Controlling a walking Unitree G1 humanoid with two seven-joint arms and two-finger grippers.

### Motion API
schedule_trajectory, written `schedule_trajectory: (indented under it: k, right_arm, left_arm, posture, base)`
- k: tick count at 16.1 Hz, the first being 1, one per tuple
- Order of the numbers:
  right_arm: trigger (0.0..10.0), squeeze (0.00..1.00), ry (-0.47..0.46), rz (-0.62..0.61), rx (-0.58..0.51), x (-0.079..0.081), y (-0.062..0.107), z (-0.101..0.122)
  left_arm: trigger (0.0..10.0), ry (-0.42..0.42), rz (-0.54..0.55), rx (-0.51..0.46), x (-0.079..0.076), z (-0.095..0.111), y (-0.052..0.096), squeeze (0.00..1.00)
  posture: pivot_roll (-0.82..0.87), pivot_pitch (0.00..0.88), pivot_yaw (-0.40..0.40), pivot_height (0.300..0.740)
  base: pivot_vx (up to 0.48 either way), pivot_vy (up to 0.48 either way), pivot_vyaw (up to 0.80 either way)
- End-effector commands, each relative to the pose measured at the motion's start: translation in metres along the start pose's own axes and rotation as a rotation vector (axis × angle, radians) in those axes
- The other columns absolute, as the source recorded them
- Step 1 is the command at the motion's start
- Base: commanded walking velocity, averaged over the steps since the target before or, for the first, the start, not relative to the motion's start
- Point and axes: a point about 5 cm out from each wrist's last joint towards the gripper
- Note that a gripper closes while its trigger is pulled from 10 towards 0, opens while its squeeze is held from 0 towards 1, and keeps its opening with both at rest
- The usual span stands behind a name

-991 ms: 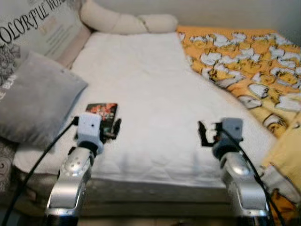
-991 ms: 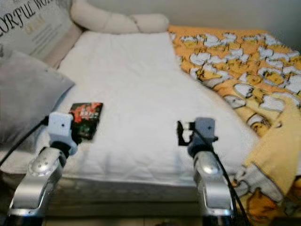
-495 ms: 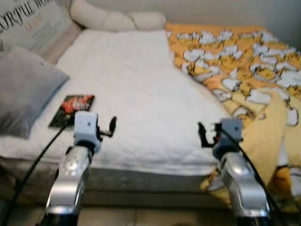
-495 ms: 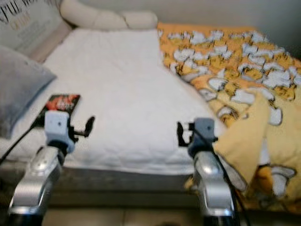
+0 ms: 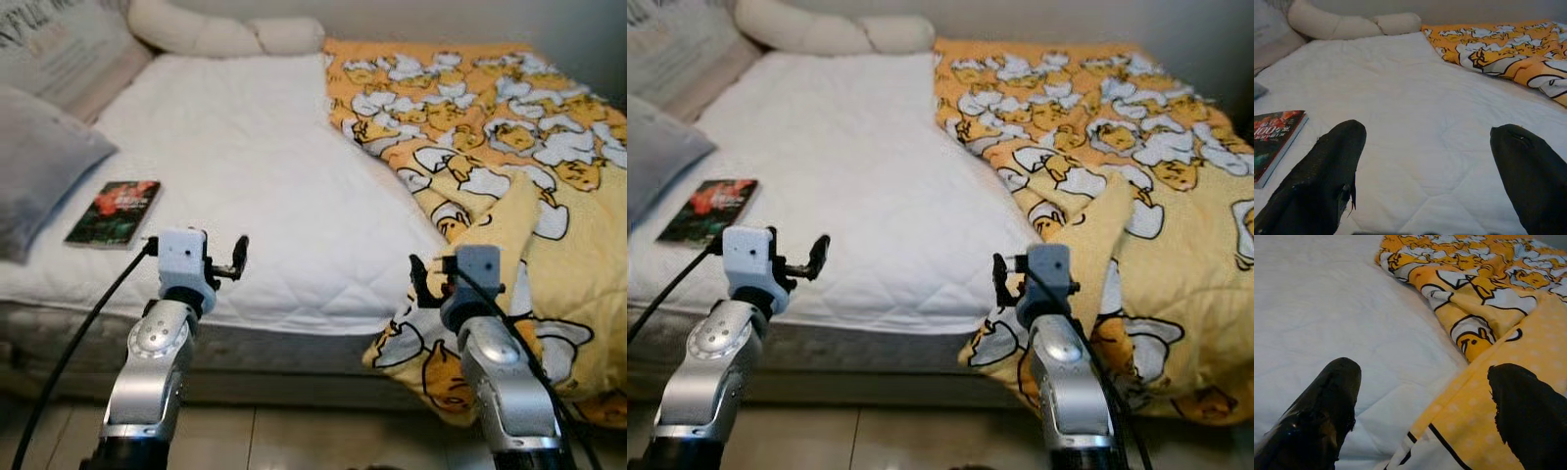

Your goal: Clean up the room

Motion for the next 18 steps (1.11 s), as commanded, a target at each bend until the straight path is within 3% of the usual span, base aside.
schedule_trajectory:
  k: [1, 9, 12, 18]
  right_arm:
    - [10.0, 0.00, 0.009, 0.003, -0.012, 0.0026, -0.0019, 0.0037]
    - [10.0, 0.00, 0.016, 0.022, 0.005, 0.0071, -0.0054, 0.0033]
    - [10.0, 0.00, 0.022, 0.031, 0.011, 0.0083, -0.0059, 0.0026]
    - [10.0, 0.00, 0.056, 0.026, 0.027, 0.0078, -0.0086, 0.0021]
  left_arm:
    - [10.0, 0.002, 0.006, -0.010, 0.0035, 0.0023, -0.0008, 0.06]
    - [10.0, 0.001, 0.013, -0.006, 0.0058, 0.0021, -0.0027, 0.07]
    - [10.0, -0.001, 0.014, -0.006, 0.0063, 0.0019, -0.0025, 0.07]
    - [10.0, -0.022, 0.011, 0.008, 0.0048, -0.0012, -0.0022, 0.05]
  posture:
    - [-0.08, 0.000, 0.024, 0.740]
    - [-0.08, 0.000, 0.027, 0.740]
    - [-0.08, 0.000, 0.025, 0.740]
    - [-0.07, 0.000, 0.018, 0.740]
  base:
    - [0.270, 0.000, 0.00]
    - [0.317, 0.000, 0.00]
    - [0.335, 0.000, -0.74]
    - [0.259, 0.000, 0.00]
Point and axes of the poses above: a point about 5 cm out from each wrist's last joint towards the gripper, its own y axis pointing back from the gripper into the wrist, its own z axis along the axis of the wrist's last joint, x = y × z, and after that the axes turned 12 degrees about -y, right-handed
